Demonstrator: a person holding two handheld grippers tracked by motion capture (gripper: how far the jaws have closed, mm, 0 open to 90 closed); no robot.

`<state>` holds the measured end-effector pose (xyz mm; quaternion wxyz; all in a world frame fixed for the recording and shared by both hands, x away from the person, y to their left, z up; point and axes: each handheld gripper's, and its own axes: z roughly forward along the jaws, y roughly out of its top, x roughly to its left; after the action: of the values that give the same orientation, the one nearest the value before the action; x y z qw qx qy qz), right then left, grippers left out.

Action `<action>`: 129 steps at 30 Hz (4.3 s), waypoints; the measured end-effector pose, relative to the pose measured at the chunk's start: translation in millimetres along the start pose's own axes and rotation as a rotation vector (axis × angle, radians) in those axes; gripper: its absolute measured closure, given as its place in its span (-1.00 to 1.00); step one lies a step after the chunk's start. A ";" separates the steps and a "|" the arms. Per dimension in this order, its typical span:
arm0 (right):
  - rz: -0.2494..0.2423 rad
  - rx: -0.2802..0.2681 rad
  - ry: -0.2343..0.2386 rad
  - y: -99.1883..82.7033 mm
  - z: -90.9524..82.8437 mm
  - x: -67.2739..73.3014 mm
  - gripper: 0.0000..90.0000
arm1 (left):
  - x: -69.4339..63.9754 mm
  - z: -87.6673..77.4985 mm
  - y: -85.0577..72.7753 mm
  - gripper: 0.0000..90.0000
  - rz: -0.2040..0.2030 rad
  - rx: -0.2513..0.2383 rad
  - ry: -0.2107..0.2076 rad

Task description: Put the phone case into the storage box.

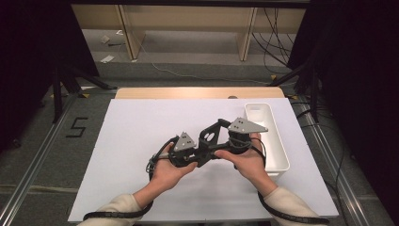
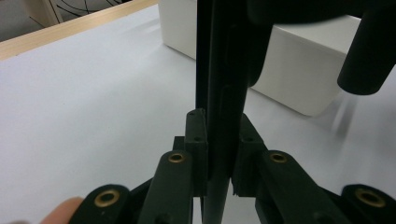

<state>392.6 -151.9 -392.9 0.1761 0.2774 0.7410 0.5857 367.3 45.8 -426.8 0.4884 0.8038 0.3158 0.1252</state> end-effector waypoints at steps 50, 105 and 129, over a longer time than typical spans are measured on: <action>0.041 -0.017 -0.051 3.7 -7.1 -1.4 -0.66 | -2.2 -15.9 -0.8 -0.93 0.178 -0.013 -0.047; 0.077 -0.094 -0.148 19.1 -37.1 -31.8 -0.65 | 49.6 -89.9 -53.0 -1.00 0.167 0.012 0.059; 0.083 -0.128 -0.194 26.6 -48.8 -43.7 -0.65 | 56.6 -92.4 -57.6 -1.00 0.148 0.020 0.079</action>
<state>403.7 -212.2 -357.7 0.2398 0.3513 0.6695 0.6090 341.6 165.3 -437.2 0.4568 0.8242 0.2759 0.1893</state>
